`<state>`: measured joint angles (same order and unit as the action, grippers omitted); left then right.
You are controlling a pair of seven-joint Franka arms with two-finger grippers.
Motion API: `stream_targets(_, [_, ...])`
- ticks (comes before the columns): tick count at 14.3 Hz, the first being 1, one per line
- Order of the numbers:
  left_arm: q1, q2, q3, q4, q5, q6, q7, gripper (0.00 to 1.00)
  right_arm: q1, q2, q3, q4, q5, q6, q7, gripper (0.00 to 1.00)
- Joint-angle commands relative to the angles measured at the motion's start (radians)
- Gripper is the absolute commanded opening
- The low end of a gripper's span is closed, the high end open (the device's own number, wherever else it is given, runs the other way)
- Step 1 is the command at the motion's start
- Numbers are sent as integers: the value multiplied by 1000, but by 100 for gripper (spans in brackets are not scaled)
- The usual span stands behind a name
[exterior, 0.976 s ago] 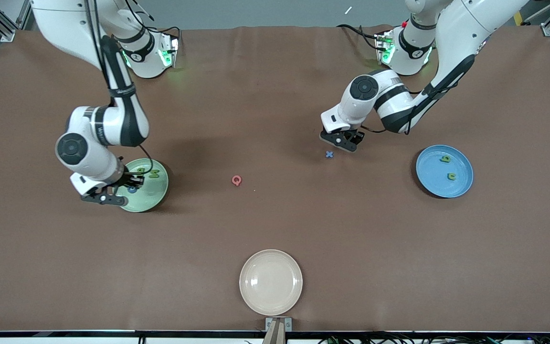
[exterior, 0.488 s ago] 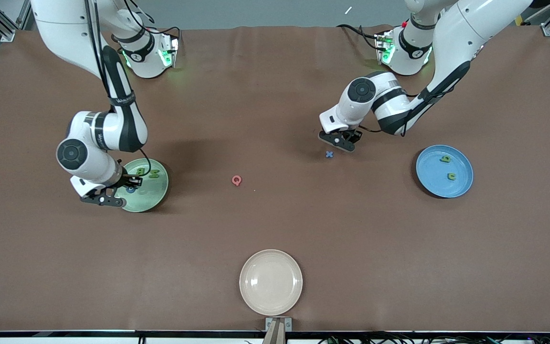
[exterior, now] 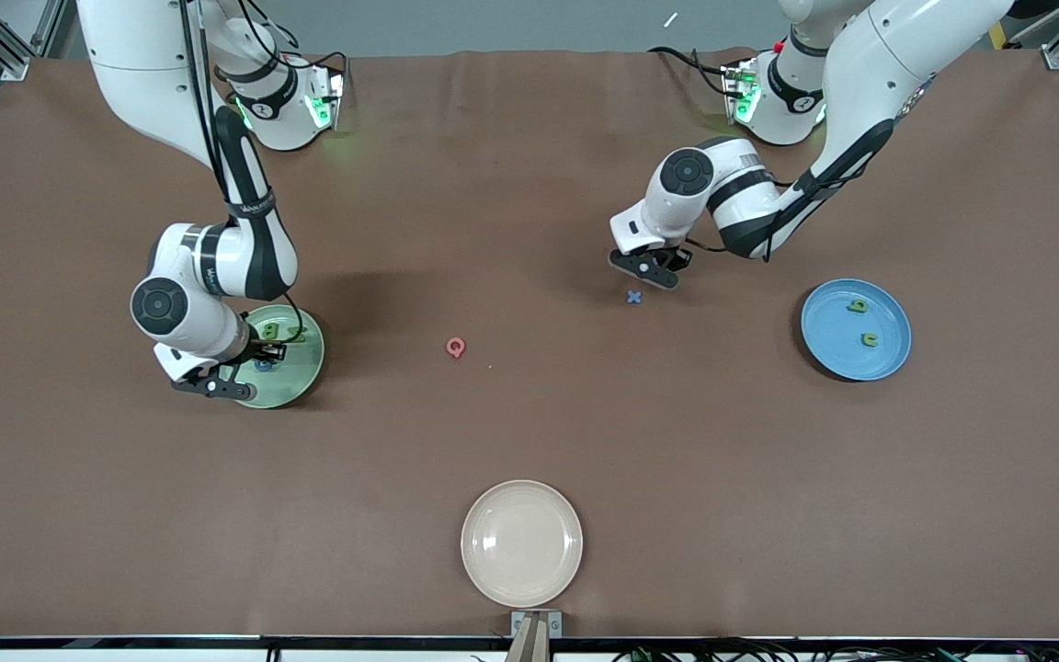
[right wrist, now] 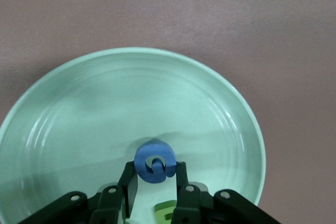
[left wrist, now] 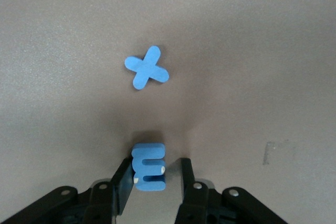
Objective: Sort upper and lower case letters into plates
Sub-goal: 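Release the G over the green plate while the left gripper grasps the e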
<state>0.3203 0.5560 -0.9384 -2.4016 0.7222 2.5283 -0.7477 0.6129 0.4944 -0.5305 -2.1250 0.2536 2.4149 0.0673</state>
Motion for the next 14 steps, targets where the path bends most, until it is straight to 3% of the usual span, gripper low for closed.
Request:
stream_targets(1, [-3, 1, 7, -4, 33, 17, -24, 30, -31, -10, 12, 0, 21, 1, -49, 100])
stream_targets(3, [-4, -1, 7, -2, 33, 15, -24, 24, -38, -17, 12, 8, 21, -16, -64, 100])
stream_targets(6, [6, -7, 7, 4, 33, 7, -24, 3, -22, -59, 12, 42, 33, -109, -46, 100])
stream_targets(9, [22, -45, 1, 30, 16, -28, -21, 2, 31, -89, 12, 73, 136, -181, 9, 100])
stream_targets(11, [64, -74, -14, 50, 14, -64, -12, 2, 105, -89, 10, 74, 144, -169, 118, 100])
stream_targets(14, [260, -84, -165, 93, 14, -147, 25, 1, 235, -80, 10, 82, 145, -111, 343, 100])
